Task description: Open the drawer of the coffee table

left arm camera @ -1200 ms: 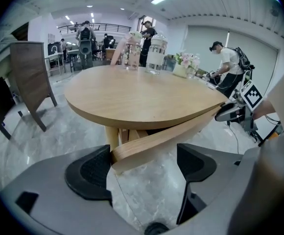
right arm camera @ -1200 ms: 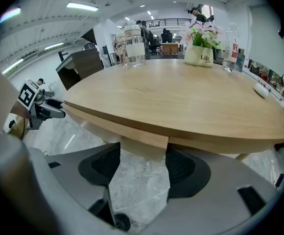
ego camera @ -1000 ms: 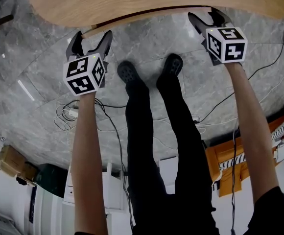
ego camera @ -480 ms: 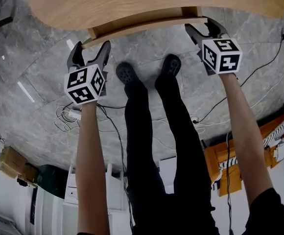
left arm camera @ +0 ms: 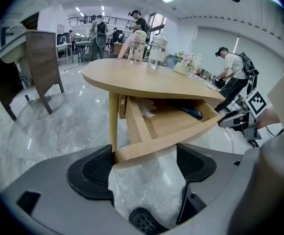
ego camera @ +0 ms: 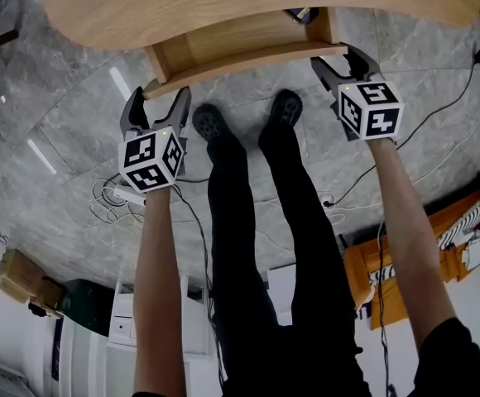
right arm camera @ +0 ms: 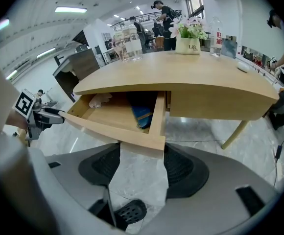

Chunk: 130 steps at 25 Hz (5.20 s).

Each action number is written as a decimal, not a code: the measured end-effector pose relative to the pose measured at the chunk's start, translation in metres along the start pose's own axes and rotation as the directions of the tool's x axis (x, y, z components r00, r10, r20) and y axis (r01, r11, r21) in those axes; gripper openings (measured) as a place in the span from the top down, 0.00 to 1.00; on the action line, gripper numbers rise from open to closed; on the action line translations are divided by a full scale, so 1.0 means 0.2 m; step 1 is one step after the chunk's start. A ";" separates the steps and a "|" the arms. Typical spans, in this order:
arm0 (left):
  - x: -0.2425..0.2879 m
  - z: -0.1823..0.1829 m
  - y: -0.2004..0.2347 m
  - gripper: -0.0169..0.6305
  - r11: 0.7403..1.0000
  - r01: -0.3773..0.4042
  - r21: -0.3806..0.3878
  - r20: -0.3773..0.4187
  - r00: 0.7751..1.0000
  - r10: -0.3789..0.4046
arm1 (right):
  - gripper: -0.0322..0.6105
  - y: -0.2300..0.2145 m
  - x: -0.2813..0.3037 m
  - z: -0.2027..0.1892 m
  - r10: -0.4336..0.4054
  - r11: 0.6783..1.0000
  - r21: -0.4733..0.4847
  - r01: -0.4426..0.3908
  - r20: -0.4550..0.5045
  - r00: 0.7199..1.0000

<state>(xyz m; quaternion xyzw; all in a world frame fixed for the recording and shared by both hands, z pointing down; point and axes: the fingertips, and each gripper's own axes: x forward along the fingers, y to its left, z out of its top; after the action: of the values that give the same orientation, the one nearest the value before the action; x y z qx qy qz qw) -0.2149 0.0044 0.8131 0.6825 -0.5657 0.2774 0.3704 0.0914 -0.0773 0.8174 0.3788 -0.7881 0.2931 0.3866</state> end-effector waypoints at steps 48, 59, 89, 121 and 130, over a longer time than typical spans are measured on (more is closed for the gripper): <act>-0.44 -0.16 -0.25 0.33 1.000 -0.003 0.022 -0.149 0.989 0.006 | 0.53 0.23 -0.44 -0.12 0.001 1.000 -0.027 -0.005 -0.121 0.993; -0.87 0.16 -0.65 0.33 0.999 0.032 -0.006 -0.059 0.998 -0.032 | 0.53 0.48 -0.95 0.07 0.099 0.995 -0.011 -0.100 -0.075 0.992; -2.10 1.32 -1.44 0.75 0.984 0.116 0.132 0.448 0.879 -0.164 | 0.80 0.70 -2.32 0.98 0.241 0.967 -0.170 -0.190 0.373 0.896; -3.02 1.05 -1.26 0.95 0.923 0.193 0.333 0.542 0.762 -0.355 | 0.93 1.43 -3.05 0.98 0.205 0.979 -0.143 -0.147 0.665 0.719; -3.17 0.93 -1.17 0.95 0.877 0.295 0.378 0.527 0.710 -0.466 | 0.93 1.70 -3.22 0.84 0.152 0.988 -0.116 -0.100 0.684 0.714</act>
<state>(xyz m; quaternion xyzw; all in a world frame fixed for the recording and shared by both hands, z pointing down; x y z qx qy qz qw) -0.1241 0.2315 0.1569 0.8803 -0.4564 0.0350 0.1248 0.0124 0.2192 0.1362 0.3921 -0.9091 0.1286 0.0576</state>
